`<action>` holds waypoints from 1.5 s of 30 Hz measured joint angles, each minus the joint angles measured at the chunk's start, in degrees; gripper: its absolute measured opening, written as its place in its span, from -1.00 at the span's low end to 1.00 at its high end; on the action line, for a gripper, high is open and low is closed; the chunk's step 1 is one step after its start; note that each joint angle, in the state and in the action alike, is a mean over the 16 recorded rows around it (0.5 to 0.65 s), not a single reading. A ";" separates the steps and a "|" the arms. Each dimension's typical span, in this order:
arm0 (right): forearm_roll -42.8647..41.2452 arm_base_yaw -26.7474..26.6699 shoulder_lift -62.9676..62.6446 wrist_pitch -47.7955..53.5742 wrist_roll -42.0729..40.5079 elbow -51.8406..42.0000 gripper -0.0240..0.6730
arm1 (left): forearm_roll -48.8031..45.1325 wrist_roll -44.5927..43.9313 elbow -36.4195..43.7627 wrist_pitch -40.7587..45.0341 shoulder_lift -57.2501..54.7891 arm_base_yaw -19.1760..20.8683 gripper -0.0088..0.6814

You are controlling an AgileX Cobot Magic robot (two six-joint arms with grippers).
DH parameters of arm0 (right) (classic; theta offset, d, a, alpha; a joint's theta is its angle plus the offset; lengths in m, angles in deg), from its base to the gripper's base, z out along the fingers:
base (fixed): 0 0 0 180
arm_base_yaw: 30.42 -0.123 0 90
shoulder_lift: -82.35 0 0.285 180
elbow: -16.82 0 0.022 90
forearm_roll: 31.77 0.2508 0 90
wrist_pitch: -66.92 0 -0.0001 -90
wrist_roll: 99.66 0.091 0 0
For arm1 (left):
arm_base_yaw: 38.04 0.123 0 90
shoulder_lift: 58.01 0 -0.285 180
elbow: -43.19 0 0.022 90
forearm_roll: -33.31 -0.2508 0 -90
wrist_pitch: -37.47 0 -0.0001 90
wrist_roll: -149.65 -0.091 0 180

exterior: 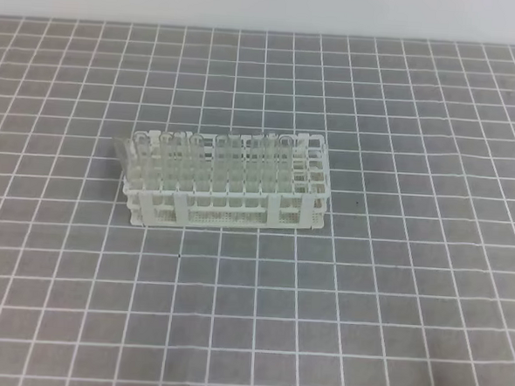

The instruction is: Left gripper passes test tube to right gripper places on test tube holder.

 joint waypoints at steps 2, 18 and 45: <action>0.00 0.00 0.00 0.02 0.00 0.00 -0.93 | -0.07 -0.47 0.00 1.14 -0.13 0.05 -0.96; 0.00 0.00 0.00 0.04 0.00 0.00 -0.93 | -0.33 -1.67 -0.19 4.66 -0.54 0.07 -0.96; 0.00 0.00 0.07 0.04 0.00 0.00 -0.93 | -0.30 -1.67 -0.15 4.55 -0.26 0.07 -0.96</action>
